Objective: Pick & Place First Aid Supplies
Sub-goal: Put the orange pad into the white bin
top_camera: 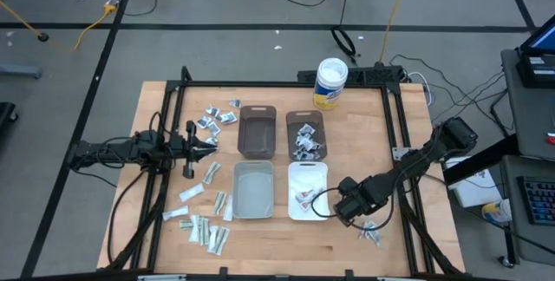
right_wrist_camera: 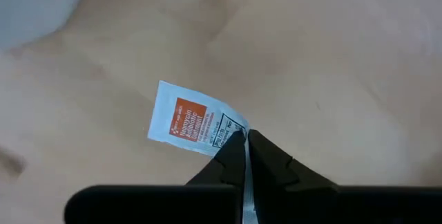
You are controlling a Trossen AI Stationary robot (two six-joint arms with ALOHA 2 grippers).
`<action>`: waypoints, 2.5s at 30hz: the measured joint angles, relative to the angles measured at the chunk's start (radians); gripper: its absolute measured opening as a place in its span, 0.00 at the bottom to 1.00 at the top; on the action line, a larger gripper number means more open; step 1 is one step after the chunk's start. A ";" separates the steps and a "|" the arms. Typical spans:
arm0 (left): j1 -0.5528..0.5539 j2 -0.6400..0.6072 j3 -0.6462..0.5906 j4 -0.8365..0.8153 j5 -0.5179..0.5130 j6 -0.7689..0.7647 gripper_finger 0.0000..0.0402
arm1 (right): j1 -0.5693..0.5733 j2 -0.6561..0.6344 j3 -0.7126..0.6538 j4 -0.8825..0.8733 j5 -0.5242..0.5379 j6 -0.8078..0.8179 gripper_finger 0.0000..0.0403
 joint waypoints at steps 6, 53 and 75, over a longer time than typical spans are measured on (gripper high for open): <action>0.000 0.000 0.000 0.000 0.000 0.000 0.12 | -0.004 0.031 -0.038 0.070 0.000 -0.006 0.05; 0.000 0.000 0.000 0.000 0.000 0.000 0.12 | -0.132 -0.005 0.280 -0.366 -0.101 -0.343 0.00; 0.000 0.000 0.000 0.000 0.000 0.000 0.12 | -0.343 0.369 0.826 -0.438 0.006 -0.815 0.00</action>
